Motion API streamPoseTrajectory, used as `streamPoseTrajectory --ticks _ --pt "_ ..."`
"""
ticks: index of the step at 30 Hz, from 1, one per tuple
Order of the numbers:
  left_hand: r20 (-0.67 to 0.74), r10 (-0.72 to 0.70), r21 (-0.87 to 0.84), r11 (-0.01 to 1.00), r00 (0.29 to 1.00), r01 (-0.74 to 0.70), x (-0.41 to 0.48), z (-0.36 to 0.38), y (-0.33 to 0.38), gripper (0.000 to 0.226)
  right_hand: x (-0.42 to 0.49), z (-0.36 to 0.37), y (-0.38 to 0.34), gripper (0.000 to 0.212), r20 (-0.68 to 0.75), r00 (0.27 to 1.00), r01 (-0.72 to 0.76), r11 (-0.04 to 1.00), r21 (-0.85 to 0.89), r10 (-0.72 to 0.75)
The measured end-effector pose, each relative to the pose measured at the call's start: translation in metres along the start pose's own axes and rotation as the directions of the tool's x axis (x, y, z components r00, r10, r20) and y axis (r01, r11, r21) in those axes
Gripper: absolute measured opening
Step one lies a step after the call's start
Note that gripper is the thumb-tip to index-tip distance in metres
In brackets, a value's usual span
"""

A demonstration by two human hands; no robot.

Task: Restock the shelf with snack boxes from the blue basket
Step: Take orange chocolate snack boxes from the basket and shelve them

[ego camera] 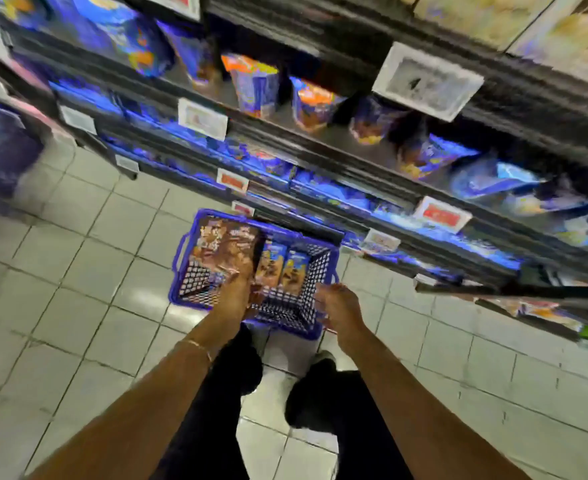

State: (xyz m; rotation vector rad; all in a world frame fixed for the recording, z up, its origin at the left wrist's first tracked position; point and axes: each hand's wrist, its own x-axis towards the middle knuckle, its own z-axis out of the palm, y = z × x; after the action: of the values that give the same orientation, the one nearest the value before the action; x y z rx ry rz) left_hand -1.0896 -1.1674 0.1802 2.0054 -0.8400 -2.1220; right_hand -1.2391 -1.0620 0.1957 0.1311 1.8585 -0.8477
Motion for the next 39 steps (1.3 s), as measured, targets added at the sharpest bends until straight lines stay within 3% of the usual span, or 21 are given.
streamPoseTrajectory --ticks 4,7,10,12,14,17,19,24,27,30,35,39 --pt "-0.028 -0.031 -0.061 0.998 0.999 0.029 0.111 0.004 -0.052 0.038 0.113 0.041 0.053 0.016 0.055 0.994 -0.102 0.993 0.056 0.099" --pt "-0.041 -0.097 -0.126 0.988 0.994 0.091 0.190 0.008 -0.088 0.058 0.197 0.067 0.101 0.021 0.100 0.988 -0.127 0.990 0.064 0.120" --pt "-0.085 -0.038 -0.110 0.994 0.996 0.029 0.257 0.022 -0.124 0.042 0.281 0.092 0.153 0.029 0.063 0.993 -0.106 0.989 0.105 0.099" --pt "-0.072 -0.029 -0.138 0.990 0.997 0.018 0.291 0.034 -0.147 0.033 0.332 0.104 0.178 0.029 0.121 0.989 -0.113 0.974 0.195 0.090" --pt "-0.052 -0.004 -0.177 0.984 0.999 -0.006 0.319 0.045 -0.164 0.041 0.373 0.113 0.191 0.019 0.165 0.983 -0.105 0.978 0.178 0.076" --pt "-0.145 -0.011 -0.139 0.990 0.989 -0.009 0.347 0.052 -0.176 0.053 0.421 0.123 0.200 0.011 0.027 0.997 -0.078 0.993 0.086 0.076" --pt "-0.171 0.016 -0.152 0.987 0.985 -0.042 0.358 0.055 -0.182 0.055 0.439 0.127 0.206 0.014 -0.011 0.998 -0.064 0.998 -0.001 0.064" --pt "-0.192 0.010 -0.152 0.988 0.981 -0.040 0.362 0.055 -0.185 0.059 0.439 0.127 0.210 0.023 0.006 0.996 -0.085 0.996 -0.018 0.085" --pt "-0.187 -0.003 -0.150 0.988 0.982 -0.025 0.357 0.053 -0.184 0.062 0.431 0.125 0.211 0.009 0.009 0.995 -0.097 0.995 -0.008 0.097" --pt "-0.193 0.025 -0.132 0.990 0.981 -0.052 0.359 0.051 -0.183 0.055 0.433 0.125 0.208 0.021 -0.015 0.995 -0.100 0.995 -0.027 0.100" --pt "-0.204 0.044 -0.127 0.989 0.978 -0.071 0.356 0.050 -0.178 0.051 0.422 0.121 0.200 0.010 0.073 0.994 -0.086 0.996 0.039 0.083" --pt "-0.189 0.034 -0.130 0.990 0.981 -0.059 0.346 0.054 -0.169 0.054 0.422 0.115 0.200 0.023 0.067 0.995 -0.078 0.996 0.038 0.076"
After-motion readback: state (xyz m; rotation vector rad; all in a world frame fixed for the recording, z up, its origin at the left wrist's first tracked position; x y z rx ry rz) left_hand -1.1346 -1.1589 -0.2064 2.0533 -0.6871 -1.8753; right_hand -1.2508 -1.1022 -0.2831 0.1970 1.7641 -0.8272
